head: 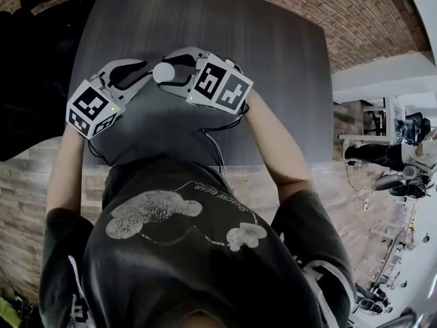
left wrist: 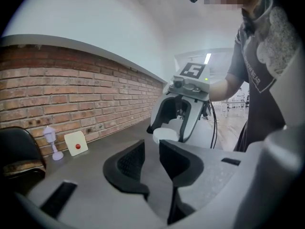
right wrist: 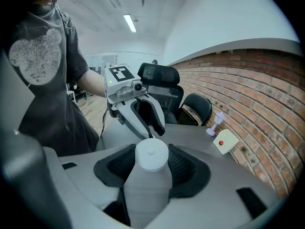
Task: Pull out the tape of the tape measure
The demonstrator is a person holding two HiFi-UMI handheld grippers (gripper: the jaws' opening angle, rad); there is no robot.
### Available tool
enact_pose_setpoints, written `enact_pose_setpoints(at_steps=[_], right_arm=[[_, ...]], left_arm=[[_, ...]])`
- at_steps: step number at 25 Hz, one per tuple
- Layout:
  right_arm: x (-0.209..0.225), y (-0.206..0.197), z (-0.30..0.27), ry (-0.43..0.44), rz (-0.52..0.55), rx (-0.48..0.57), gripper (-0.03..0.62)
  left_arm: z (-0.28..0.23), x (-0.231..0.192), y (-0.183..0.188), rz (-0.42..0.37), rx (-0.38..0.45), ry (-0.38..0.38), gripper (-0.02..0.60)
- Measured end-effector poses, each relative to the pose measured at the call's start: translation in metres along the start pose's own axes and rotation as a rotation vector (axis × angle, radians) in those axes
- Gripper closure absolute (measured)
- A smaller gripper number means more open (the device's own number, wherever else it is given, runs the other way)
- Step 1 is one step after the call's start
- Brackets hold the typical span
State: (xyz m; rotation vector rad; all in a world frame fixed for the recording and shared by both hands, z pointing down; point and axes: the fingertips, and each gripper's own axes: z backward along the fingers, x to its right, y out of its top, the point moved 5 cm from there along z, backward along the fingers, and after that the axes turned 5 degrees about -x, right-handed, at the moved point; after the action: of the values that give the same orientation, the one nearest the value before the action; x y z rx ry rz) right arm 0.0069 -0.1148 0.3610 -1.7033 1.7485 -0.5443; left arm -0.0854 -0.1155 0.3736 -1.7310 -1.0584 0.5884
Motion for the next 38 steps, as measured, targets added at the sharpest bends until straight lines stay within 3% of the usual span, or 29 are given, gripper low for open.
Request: enact_pose_setpoints(at_steps=[6,16,28,34,38], right_arm=[[0.003,-0.004,-0.002,0.003,-0.007,-0.002,0.359],[0.007,-0.009,-0.012,-0.005,-0.054,-0.001,0.359],[0.011,-0.008,-0.016,-0.041,-0.151,0.008,0.36],[0.028,-0.019,0.0,-0.105,-0.238,-0.004,0.361],[0.031,-0.021,0.007,-0.104,-0.272,0.022,0.361]], left_arm=[[-0.006,0.006,-0.001,0.035,-0.01,-0.039,0.568],[-0.011,0.003,-0.007,0.003,-0.088,-0.002,0.571],[0.001,-0.004,-0.013,0.024,-0.1,-0.002,0.571],[0.019,-0.015,-0.016,0.084,-0.088,0.019,0.571],[0.027,-0.023,-0.015,0.125,-0.057,0.038,0.571]])
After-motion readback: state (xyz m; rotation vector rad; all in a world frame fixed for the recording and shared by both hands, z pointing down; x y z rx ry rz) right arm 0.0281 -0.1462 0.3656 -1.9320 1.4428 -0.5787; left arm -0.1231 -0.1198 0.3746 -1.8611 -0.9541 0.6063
